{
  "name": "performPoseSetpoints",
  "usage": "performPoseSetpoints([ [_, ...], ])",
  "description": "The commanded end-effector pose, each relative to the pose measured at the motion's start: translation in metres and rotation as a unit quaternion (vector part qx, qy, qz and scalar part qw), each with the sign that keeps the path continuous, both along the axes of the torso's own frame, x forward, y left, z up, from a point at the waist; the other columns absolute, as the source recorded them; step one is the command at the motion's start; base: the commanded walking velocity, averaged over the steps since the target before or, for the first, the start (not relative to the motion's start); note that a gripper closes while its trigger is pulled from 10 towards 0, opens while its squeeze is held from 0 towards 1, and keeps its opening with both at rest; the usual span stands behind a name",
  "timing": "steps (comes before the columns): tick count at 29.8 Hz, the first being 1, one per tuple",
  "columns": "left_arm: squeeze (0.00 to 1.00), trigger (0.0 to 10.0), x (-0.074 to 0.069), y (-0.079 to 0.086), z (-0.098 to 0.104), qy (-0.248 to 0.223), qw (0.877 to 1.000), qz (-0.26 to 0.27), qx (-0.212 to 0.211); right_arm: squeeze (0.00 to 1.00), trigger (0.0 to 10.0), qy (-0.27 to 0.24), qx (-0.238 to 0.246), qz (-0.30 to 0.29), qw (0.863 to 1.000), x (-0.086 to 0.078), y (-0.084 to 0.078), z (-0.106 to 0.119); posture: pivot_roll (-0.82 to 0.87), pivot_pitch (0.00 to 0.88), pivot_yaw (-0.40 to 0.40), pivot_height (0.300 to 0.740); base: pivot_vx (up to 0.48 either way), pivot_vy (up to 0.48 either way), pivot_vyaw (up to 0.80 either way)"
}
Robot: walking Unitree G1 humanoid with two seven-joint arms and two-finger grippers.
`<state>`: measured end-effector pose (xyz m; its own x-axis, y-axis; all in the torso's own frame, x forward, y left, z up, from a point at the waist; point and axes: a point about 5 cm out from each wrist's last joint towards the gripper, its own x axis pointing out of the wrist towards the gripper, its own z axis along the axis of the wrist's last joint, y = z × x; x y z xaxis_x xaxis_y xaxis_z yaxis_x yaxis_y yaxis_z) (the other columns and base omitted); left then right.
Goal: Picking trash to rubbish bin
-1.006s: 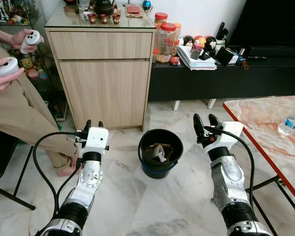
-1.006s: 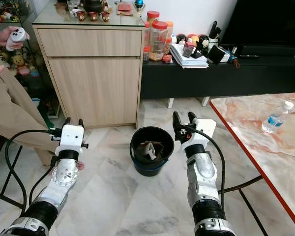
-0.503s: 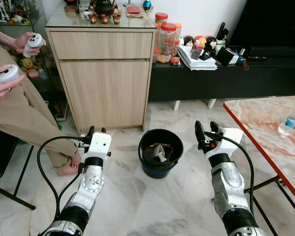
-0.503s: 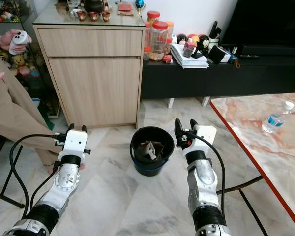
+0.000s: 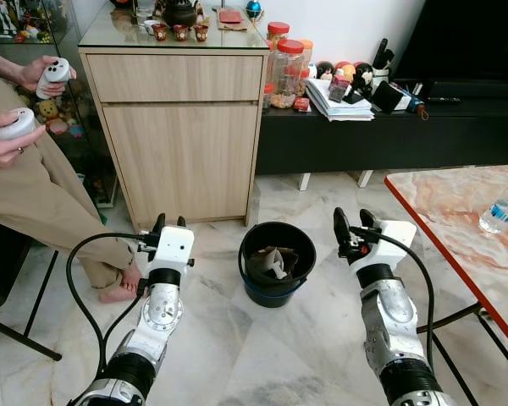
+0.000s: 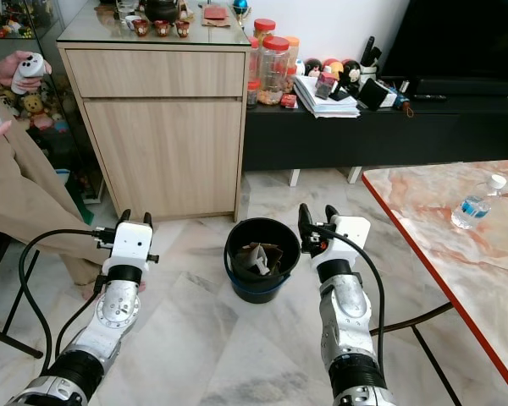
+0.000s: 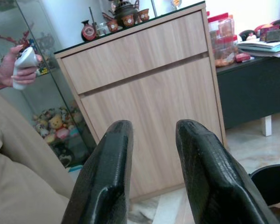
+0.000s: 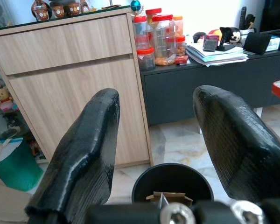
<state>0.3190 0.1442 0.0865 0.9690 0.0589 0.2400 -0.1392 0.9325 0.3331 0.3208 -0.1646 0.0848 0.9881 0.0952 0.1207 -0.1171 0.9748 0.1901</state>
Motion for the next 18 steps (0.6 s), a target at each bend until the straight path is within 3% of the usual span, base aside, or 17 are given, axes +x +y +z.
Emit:
performPoseSetpoints([
  [1, 0.00, 10.0, 0.0010, -0.0031, 0.0032, -0.006, 1.000, -0.001, -0.002, 0.00, 10.0, -0.010, -0.001, -0.001, 1.000, 0.0024, -0.0008, 0.0065, 0.11, 0.000, -0.115, 0.740, 0.000, 0.000, -0.80],
  [18, 0.00, 10.0, 0.0044, 0.0026, 0.0091, -0.012, 1.000, 0.012, -0.006, 0.00, 10.0, -0.008, -0.005, 0.003, 1.000, 0.0038, 0.0038, 0.0078, 0.10, 0.000, -0.118, 0.740, 0.000, 0.000, -0.80],
])
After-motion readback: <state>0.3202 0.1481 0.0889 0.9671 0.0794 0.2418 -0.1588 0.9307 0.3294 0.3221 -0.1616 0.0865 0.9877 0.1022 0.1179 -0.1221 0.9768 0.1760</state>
